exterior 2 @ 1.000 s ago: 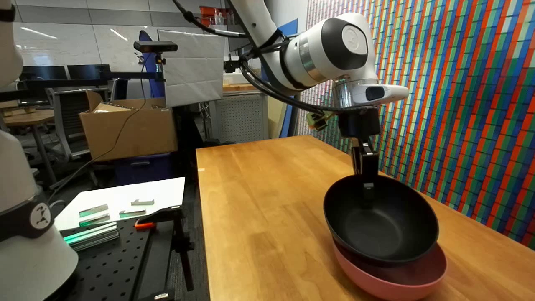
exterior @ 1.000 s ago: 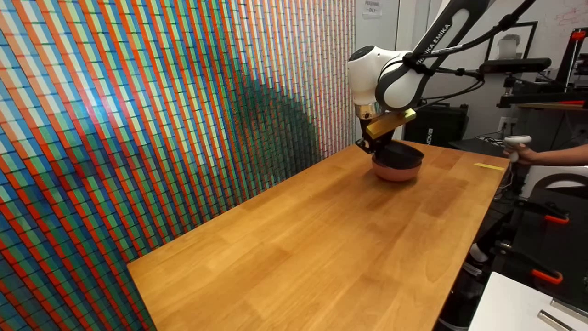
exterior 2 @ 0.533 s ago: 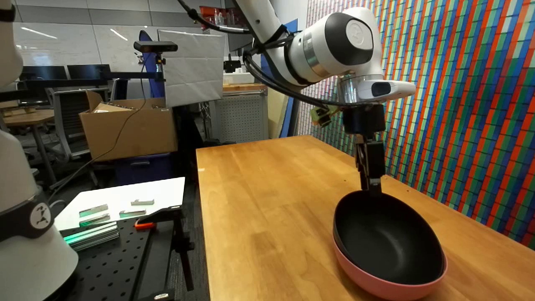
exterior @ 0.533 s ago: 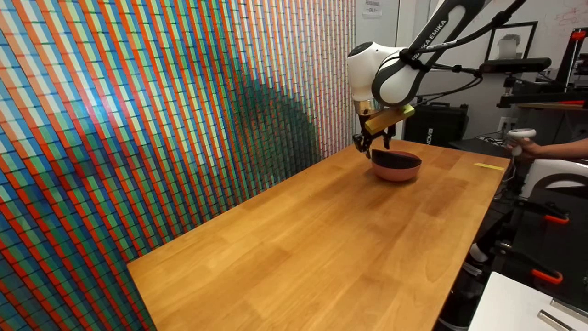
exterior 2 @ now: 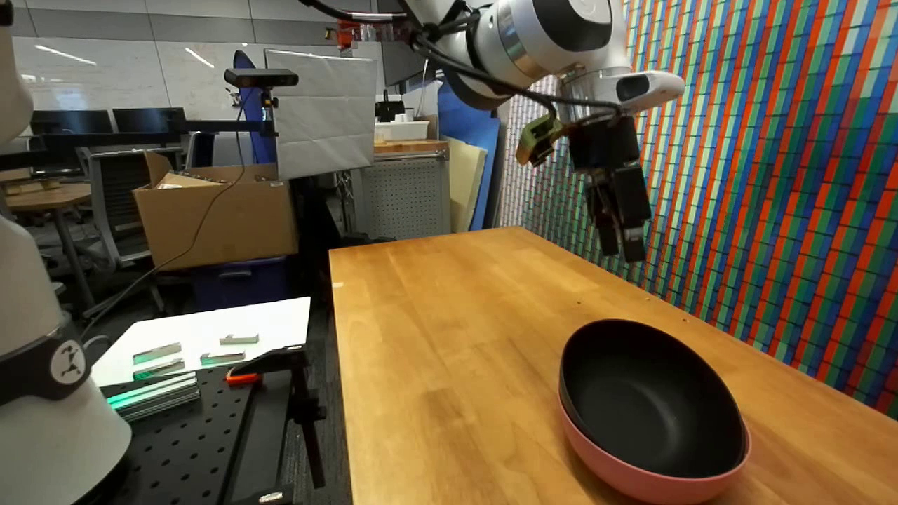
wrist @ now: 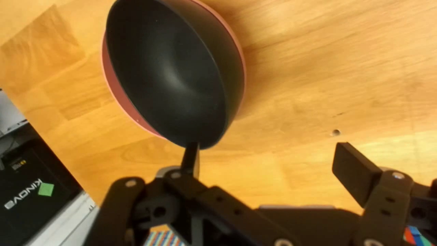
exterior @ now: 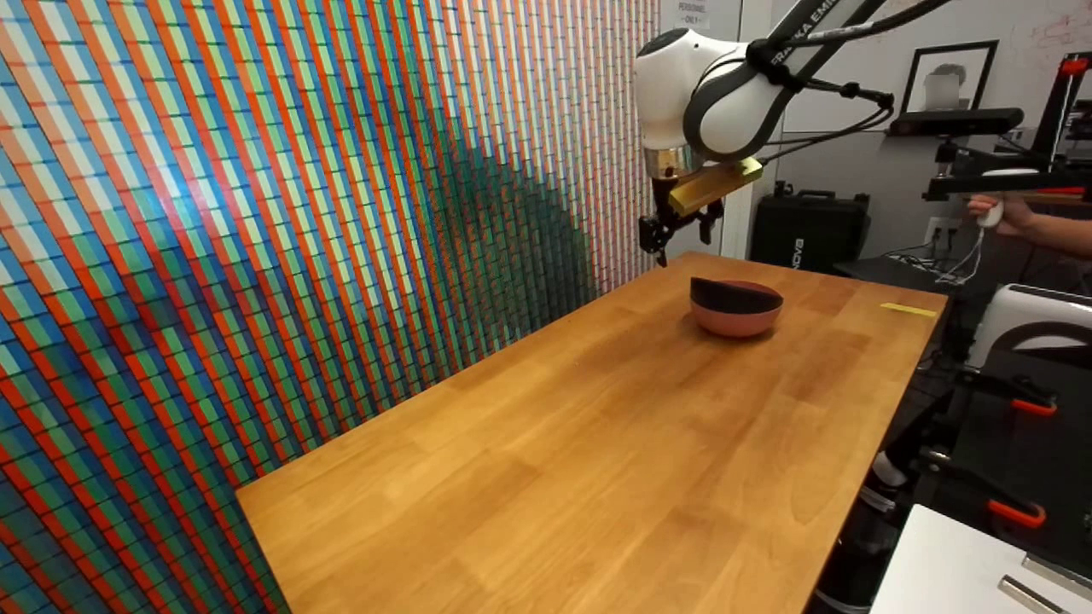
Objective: Put the black bowl in the pink bowl
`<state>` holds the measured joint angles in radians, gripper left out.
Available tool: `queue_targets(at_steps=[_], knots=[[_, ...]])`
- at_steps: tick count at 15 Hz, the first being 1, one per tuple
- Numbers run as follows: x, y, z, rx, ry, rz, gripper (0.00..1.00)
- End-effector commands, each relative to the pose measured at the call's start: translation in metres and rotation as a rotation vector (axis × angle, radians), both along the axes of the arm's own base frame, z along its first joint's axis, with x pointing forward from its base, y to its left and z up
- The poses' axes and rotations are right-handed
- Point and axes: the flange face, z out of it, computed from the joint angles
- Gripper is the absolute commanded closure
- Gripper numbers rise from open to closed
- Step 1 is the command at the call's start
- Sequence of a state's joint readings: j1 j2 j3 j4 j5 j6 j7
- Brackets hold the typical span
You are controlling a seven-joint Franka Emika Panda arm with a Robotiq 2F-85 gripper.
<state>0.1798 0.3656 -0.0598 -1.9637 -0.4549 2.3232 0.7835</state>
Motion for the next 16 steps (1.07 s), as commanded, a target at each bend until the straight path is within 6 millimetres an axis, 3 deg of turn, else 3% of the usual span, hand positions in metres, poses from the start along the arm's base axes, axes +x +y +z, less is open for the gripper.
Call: queue_targets(at_steps=[1, 5, 9, 12, 16], knots=[[-0.018, 0.039, 0.067, 0.044, -0.026, 0.167, 0.0], [-0.032, 0.077, 0.121, 0.205, -0.037, 0.338, 0.0], [-0.046, 0.087, 0.155, 0.413, 0.045, 0.447, 0.0], [-0.06, 0.064, 0.163, 0.443, 0.151, 0.411, 0.0], [-0.071, 0.025, 0.168, 0.354, 0.231, 0.312, 0.0]])
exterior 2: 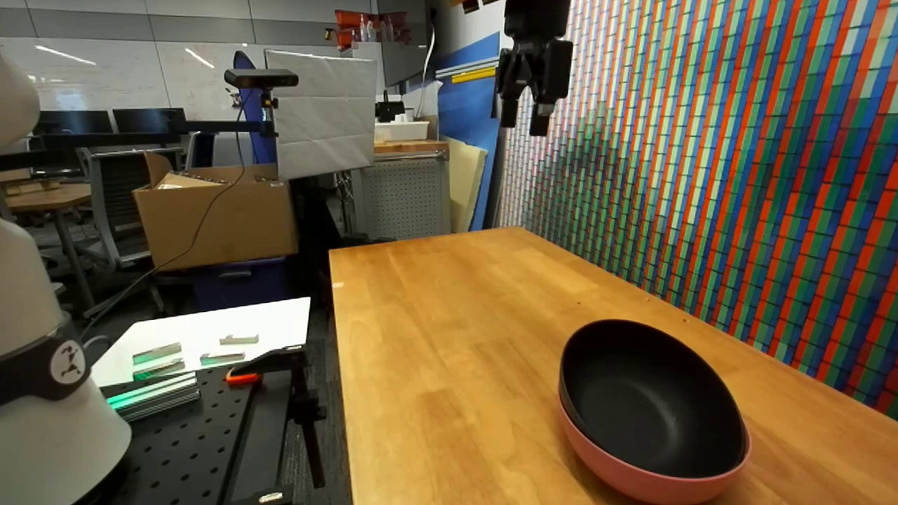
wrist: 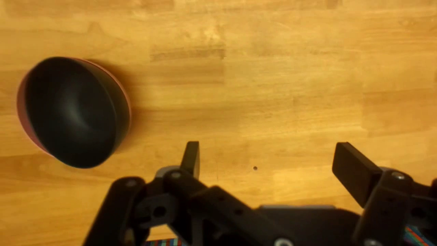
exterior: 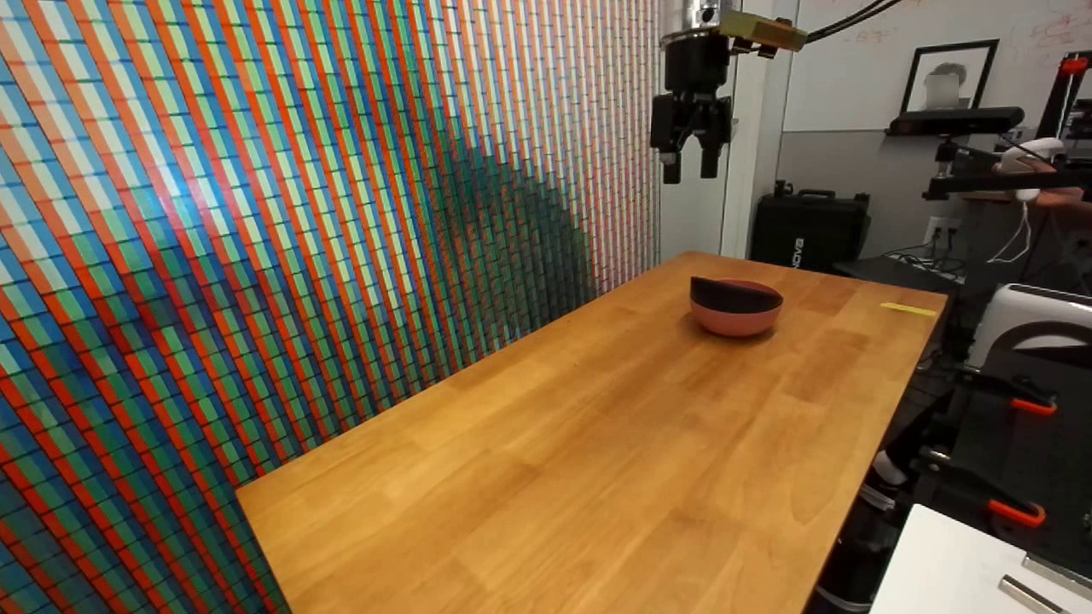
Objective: Put the black bowl in the pink bowl
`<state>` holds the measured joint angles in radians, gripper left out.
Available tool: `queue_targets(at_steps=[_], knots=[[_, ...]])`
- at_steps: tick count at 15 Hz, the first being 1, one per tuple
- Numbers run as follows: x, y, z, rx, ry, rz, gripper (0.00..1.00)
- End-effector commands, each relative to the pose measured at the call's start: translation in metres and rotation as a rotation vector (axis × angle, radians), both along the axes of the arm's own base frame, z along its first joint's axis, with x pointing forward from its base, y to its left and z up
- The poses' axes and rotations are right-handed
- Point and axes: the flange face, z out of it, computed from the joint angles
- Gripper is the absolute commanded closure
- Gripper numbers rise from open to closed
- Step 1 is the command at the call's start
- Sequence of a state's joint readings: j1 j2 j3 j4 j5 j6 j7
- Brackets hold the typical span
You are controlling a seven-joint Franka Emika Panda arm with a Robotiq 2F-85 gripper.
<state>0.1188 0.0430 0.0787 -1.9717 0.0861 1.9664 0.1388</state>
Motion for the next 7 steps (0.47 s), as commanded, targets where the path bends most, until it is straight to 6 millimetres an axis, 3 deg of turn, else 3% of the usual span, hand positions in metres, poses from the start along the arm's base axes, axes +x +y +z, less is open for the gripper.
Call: queue_targets(at_steps=[1, 2, 4, 7], knots=[[-0.01, -0.031, 0.015, -0.083, 0.028, -0.053, 0.0], [-0.002, -0.019, 0.003, -0.043, 0.023, -0.02, 0.0], [-0.003, -0.03, 0.006, -0.063, 0.027, -0.034, 0.0], [-0.004, -0.03, 0.007, -0.067, 0.028, -0.039, 0.0]])
